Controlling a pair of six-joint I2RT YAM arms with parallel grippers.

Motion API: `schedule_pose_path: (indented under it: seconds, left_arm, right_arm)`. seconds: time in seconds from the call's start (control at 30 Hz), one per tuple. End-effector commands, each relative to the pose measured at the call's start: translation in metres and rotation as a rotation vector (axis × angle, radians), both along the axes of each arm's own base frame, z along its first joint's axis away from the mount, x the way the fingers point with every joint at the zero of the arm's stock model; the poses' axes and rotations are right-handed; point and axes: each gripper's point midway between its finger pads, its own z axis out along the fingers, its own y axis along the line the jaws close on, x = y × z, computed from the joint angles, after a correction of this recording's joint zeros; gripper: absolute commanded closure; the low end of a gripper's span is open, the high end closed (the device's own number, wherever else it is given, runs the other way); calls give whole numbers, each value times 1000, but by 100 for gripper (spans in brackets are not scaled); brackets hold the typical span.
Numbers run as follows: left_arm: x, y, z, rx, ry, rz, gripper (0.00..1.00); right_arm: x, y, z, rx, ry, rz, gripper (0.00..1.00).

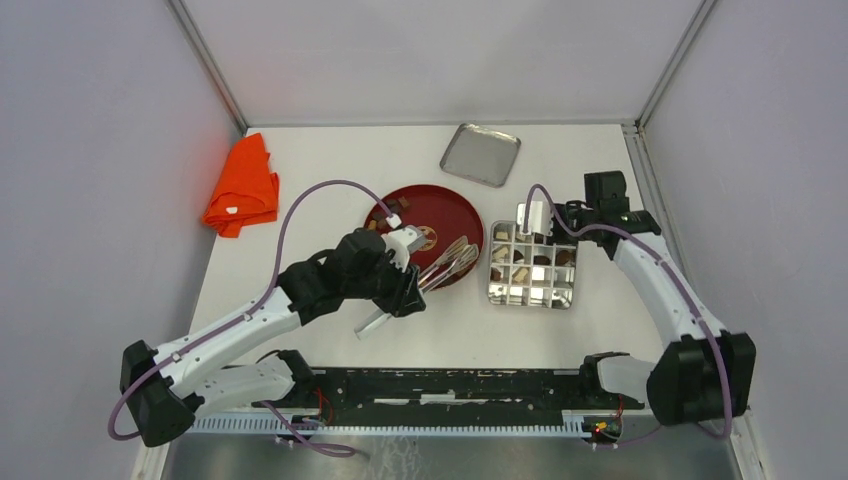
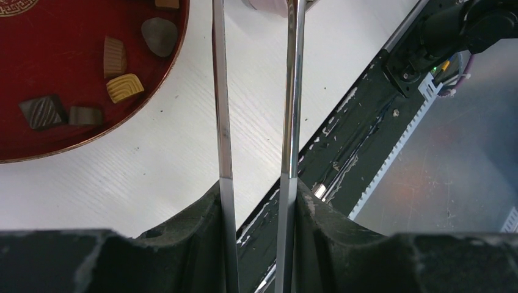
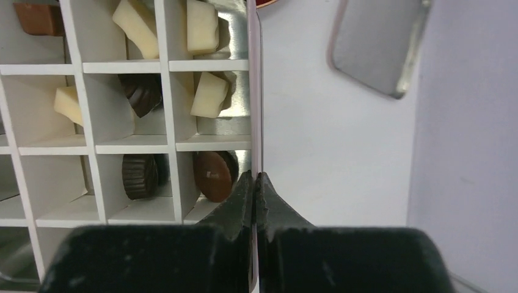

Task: Pack the chocolate
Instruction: Adjust the packing box at the center of the board.

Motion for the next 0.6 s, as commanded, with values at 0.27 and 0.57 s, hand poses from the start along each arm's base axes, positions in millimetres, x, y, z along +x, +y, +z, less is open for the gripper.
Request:
schedule_pose_path:
  seconds: [0.27, 0.57]
  left_arm:
    - [-14, -37, 30, -141, -90, -183, 98]
    - [-21, -60, 19, -139, -77, -251, 98]
  right_arm:
    - [-14, 10, 22, 83, -17, -7, 100]
    - [-7, 13, -39, 69, 230, -20, 98]
